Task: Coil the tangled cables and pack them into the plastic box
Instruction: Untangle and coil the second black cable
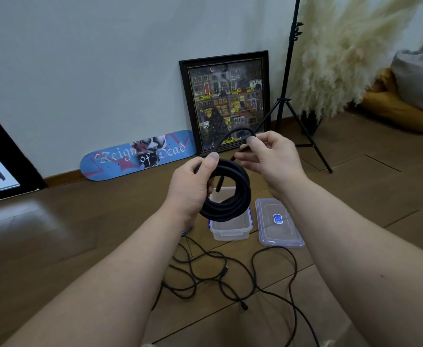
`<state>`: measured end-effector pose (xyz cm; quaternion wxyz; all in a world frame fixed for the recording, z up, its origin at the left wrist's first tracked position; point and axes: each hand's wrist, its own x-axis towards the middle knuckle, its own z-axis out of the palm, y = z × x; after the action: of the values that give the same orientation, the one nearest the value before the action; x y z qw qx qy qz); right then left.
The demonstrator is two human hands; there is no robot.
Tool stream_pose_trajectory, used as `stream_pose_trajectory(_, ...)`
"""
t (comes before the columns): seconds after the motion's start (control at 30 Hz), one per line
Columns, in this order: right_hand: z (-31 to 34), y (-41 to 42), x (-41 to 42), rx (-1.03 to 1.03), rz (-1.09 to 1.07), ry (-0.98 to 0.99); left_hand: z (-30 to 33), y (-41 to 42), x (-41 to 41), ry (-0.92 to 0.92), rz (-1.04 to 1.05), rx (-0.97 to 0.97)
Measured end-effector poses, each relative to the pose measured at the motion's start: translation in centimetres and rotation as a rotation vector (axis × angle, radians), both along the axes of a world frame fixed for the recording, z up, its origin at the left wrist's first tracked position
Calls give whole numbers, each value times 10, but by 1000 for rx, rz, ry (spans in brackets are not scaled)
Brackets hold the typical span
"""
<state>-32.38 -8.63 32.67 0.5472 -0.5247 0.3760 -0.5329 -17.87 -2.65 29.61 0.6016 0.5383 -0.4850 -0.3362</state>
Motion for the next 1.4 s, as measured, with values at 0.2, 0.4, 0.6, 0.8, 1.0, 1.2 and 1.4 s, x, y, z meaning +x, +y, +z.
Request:
stream_pose_trajectory(0.2,0,4,3,111,113,-25,-4,1,3,-38,-4,20)
stream_pose_trajectory(0.4,-2,6,4,140,123,24,-4,7,0,33,-50,58)
stream_pose_trajectory(0.6,2,28,7,-615,-171,572,1,0,-1,164,177,-6)
stream_pose_trajectory(0.8,-9,33,15,-619,0,901,3,-1,-1,369,195,-17)
stream_pose_trajectory(1.0,-15,31,24,-608,-30,891,10,5,-2,485,66,-17)
stream_pose_trajectory(1.2,-21,32,30,-713,-131,841,10,4,7,560,-30,-10)
stream_pose_trajectory(1.4,-21,29,34,-643,-152,780,11,3,9,544,-33,-12)
